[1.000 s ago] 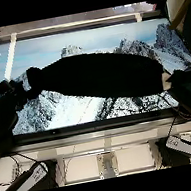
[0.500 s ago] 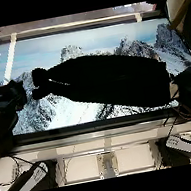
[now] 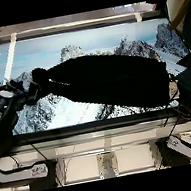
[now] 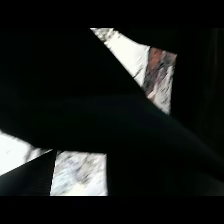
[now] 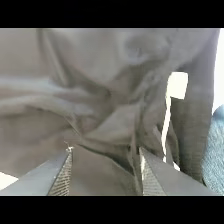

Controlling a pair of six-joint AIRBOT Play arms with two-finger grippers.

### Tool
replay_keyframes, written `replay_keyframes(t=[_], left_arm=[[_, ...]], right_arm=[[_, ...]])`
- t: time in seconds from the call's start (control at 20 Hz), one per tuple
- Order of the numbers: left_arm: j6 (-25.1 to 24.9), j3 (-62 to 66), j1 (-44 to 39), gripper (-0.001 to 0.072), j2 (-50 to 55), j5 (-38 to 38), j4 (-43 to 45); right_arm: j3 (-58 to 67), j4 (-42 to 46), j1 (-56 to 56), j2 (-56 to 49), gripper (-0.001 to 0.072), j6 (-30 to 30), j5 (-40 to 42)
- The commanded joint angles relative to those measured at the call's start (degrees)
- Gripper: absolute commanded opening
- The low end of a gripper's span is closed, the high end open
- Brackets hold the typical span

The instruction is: Fold the clothes and pants, and hang the long-sleeved shirts on hangers.

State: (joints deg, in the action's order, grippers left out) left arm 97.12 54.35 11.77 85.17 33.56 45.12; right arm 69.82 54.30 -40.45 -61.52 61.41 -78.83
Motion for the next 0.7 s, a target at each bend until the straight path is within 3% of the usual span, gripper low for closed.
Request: replay_keyframes(t=[0.0,0.05,0.15,0.2,0.3,0.45,0.65], left_arm=[[0.0,-0.1,-5.5,0.0684,4.2,-14.6,-9.9],[0.0,-0.1,-6.7,0.0537,4.2,-17.7,-10.2],[0.0,0.0,-8.2,0.0068,4.2,-22.4,-10.1],[-0.1,0.1,-8.2,0.0008,4.2,-23.3,-9.7],[-2.9,0.2,-7.6,0.0008,3.3,-23.0,-9.6],[-16.5,0.6,-5.6,0.0005,-1.3,-18.6,-4.1],[-17.0,0.6,-2.4,0.0004,-11.4,-6.6,16.4]], right_arm=[[1.4,-1.7,0.0,3.8,0.0451,0.1,0.1],[1.4,-1.7,0.0,4.4,0.0451,0.3,-0.2],[1.4,-1.7,0.0,4.8,0.0451,1.2,-0.3],[1.4,-1.7,0.0,4.8,0.0451,1.2,-0.3],[1.4,-1.7,0.0,4.8,0.0451,1.2,-0.4],[1.4,-1.6,0.0,4.8,0.0451,1.2,-1.6],[1.4,-1.6,0.0,4.8,0.0450,1.2,-1.8]])
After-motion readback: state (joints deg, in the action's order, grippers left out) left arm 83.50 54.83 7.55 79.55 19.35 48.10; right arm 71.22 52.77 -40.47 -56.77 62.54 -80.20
